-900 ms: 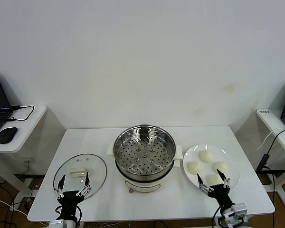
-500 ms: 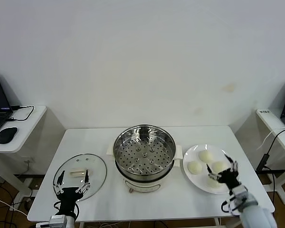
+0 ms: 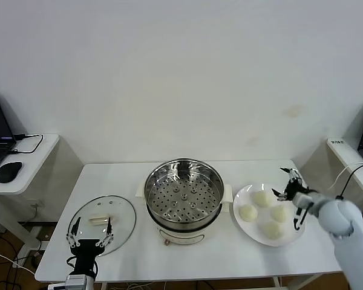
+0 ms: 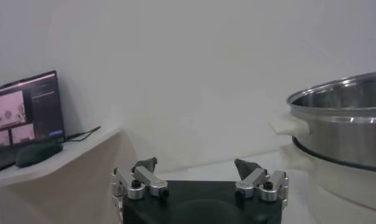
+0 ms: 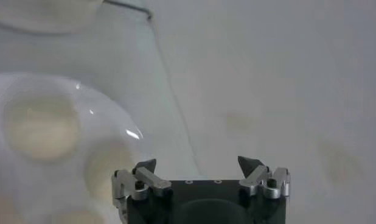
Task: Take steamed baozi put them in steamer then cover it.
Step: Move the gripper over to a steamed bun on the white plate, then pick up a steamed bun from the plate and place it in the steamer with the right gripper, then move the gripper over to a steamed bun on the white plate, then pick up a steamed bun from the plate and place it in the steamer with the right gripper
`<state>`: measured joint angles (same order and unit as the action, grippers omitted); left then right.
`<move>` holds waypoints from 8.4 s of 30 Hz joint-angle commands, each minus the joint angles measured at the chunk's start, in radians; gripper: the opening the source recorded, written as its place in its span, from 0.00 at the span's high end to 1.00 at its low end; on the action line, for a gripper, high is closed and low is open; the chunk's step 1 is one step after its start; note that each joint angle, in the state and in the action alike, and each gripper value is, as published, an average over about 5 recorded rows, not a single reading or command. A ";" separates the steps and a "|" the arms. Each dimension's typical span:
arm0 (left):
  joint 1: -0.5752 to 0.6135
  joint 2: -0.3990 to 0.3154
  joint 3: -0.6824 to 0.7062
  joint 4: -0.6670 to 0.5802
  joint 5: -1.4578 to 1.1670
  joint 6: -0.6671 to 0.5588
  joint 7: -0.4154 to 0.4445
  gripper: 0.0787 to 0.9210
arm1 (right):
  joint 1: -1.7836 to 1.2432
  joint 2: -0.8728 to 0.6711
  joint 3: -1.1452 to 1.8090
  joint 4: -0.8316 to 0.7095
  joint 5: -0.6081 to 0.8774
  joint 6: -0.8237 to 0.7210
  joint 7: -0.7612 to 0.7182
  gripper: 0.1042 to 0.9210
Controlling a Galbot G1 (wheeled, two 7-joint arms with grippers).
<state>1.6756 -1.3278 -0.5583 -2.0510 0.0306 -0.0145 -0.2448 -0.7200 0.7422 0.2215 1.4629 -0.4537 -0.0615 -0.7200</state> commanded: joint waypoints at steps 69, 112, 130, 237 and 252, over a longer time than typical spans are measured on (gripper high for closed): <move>0.000 0.021 -0.015 -0.005 0.027 -0.031 0.009 0.12 | 0.601 0.035 -0.760 -0.375 0.179 -0.048 -0.333 0.38; -0.002 0.018 -0.038 -0.023 0.000 -0.051 0.016 0.12 | 1.163 0.396 -1.379 -0.192 0.393 0.264 -0.166 0.35; -0.004 0.017 -0.048 -0.015 -0.002 -0.056 0.017 0.12 | 1.107 0.486 -1.382 -0.336 0.067 0.512 -0.140 0.35; -0.009 0.025 -0.053 -0.031 -0.011 -0.051 0.035 0.12 | 0.596 0.035 -0.923 -0.201 0.235 -0.175 -0.331 0.32; -0.017 0.039 -0.043 -0.048 -0.012 -0.042 0.039 0.12 | 0.935 -0.188 -1.045 -0.022 0.464 -0.223 -0.387 0.34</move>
<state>1.6621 -1.2922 -0.6047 -2.0952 0.0194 -0.0608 -0.2081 0.0190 0.6697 -0.7657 1.3551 -0.1092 -0.2687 -1.0865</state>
